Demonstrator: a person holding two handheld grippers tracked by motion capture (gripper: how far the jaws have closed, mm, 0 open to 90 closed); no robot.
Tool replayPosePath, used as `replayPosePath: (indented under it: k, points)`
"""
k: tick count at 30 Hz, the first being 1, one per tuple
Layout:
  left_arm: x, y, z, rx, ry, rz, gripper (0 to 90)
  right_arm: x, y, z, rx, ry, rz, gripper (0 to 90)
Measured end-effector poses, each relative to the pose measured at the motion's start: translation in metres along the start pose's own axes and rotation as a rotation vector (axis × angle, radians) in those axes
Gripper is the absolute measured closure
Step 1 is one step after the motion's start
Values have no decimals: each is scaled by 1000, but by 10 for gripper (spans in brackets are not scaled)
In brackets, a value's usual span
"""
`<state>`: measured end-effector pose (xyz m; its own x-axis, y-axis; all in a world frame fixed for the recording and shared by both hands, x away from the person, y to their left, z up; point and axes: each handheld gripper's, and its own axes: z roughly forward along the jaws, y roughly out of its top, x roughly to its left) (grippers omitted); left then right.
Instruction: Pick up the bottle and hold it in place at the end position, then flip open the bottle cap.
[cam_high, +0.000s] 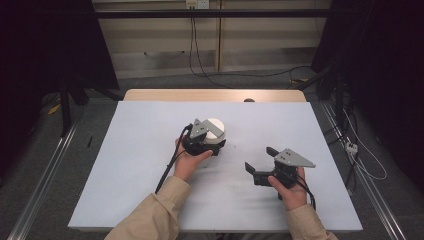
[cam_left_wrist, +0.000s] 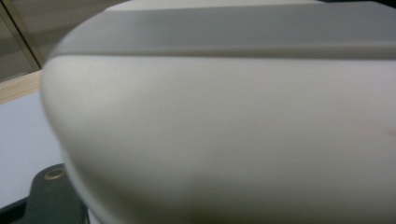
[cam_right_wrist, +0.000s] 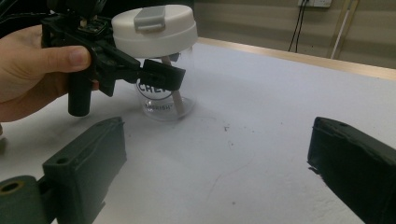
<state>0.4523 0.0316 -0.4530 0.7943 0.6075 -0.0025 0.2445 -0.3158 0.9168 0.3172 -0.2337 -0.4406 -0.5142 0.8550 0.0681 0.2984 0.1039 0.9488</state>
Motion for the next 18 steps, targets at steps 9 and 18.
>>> replayPosePath:
  k: [9, 18]
  points:
    - [0, 0, -1, 3, -3, 1, 184, 0, 7, 12, 17, 1, 5, 44]
    - [0, 0, -2, 10, -5, 3, 184, 6, 17, 22, 21, 10, -8, 48]
